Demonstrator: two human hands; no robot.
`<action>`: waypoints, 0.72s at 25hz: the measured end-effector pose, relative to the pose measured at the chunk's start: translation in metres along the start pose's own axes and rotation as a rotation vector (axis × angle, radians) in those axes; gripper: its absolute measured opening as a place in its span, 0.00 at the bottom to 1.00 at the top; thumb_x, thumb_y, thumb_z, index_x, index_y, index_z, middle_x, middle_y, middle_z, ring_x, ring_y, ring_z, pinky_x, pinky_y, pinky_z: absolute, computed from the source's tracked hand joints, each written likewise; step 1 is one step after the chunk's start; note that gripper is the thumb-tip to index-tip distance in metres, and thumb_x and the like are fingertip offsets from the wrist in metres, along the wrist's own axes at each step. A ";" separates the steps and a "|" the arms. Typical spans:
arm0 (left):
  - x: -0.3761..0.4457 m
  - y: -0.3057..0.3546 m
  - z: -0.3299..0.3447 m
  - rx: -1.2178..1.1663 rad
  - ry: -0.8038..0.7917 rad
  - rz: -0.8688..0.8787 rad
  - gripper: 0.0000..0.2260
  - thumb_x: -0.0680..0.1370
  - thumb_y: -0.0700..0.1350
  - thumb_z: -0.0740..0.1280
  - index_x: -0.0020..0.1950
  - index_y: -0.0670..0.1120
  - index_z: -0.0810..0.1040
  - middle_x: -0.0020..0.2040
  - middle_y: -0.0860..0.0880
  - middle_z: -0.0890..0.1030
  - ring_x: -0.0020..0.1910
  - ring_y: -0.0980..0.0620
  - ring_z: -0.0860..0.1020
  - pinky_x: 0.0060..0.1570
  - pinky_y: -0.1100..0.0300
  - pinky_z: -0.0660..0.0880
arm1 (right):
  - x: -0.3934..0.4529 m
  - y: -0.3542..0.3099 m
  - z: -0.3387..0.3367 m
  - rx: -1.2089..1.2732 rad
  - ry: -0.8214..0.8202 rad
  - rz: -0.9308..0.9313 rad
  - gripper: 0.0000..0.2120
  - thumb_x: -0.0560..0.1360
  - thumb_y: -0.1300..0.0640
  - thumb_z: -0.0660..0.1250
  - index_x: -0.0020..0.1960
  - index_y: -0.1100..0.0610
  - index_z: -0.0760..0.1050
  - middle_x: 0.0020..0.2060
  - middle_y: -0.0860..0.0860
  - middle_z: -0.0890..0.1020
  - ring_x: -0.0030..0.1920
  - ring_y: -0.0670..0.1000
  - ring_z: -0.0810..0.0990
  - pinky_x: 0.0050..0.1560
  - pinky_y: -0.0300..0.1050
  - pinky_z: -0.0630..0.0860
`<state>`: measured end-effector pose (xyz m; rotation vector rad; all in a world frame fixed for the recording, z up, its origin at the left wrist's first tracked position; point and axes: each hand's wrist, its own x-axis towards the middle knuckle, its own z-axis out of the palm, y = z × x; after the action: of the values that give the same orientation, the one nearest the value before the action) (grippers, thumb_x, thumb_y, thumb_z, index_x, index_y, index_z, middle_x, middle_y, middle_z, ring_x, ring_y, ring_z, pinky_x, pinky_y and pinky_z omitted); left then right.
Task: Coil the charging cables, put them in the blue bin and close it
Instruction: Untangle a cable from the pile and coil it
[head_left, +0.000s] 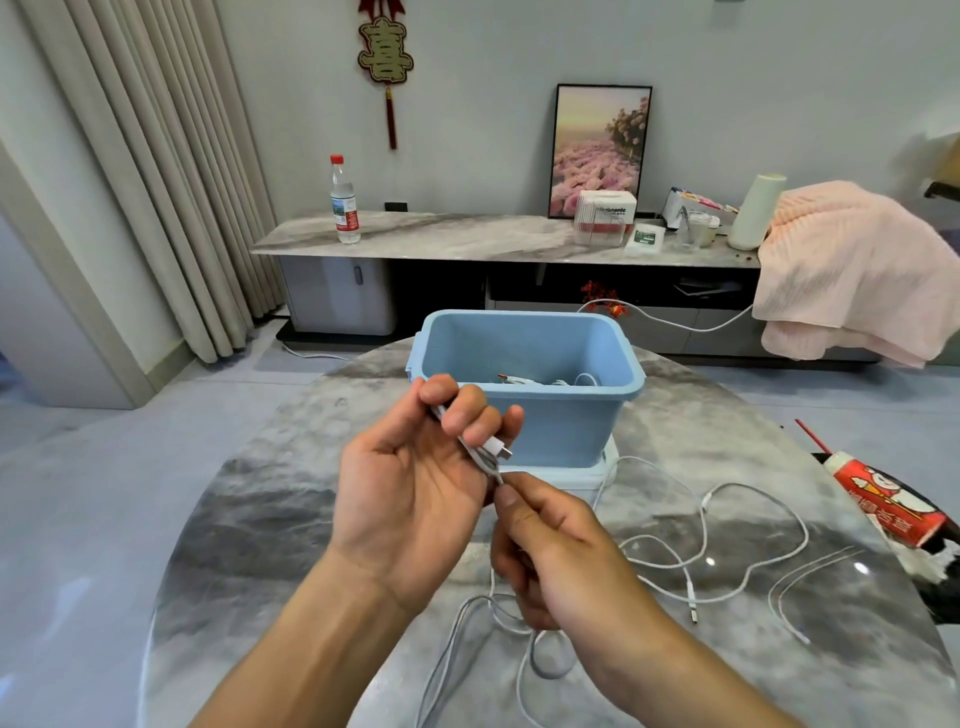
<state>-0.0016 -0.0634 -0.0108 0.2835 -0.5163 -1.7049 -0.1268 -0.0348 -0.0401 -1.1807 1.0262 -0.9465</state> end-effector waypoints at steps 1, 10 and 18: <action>0.000 0.000 0.002 0.022 0.011 0.027 0.13 0.81 0.45 0.53 0.38 0.47 0.69 0.32 0.51 0.65 0.30 0.53 0.67 0.57 0.54 0.71 | -0.002 -0.001 -0.001 0.034 -0.006 0.045 0.17 0.84 0.53 0.57 0.40 0.47 0.79 0.25 0.51 0.67 0.22 0.45 0.58 0.23 0.37 0.55; 0.005 0.003 -0.015 1.468 -0.232 0.394 0.16 0.82 0.51 0.54 0.38 0.47 0.71 0.34 0.50 0.73 0.37 0.47 0.72 0.43 0.52 0.72 | -0.023 -0.020 -0.013 -0.711 -0.073 -0.068 0.14 0.81 0.47 0.60 0.41 0.51 0.77 0.24 0.44 0.74 0.27 0.42 0.70 0.31 0.40 0.66; 0.000 -0.013 -0.004 1.736 -0.427 0.240 0.22 0.81 0.59 0.48 0.32 0.49 0.65 0.28 0.53 0.69 0.30 0.54 0.68 0.33 0.54 0.65 | -0.024 -0.056 -0.061 -0.966 0.087 -0.606 0.02 0.73 0.51 0.74 0.41 0.47 0.83 0.29 0.39 0.81 0.29 0.41 0.76 0.31 0.30 0.65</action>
<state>-0.0111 -0.0621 -0.0206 1.0045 -2.1666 -0.6503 -0.1948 -0.0353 0.0131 -2.3635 1.2672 -0.9735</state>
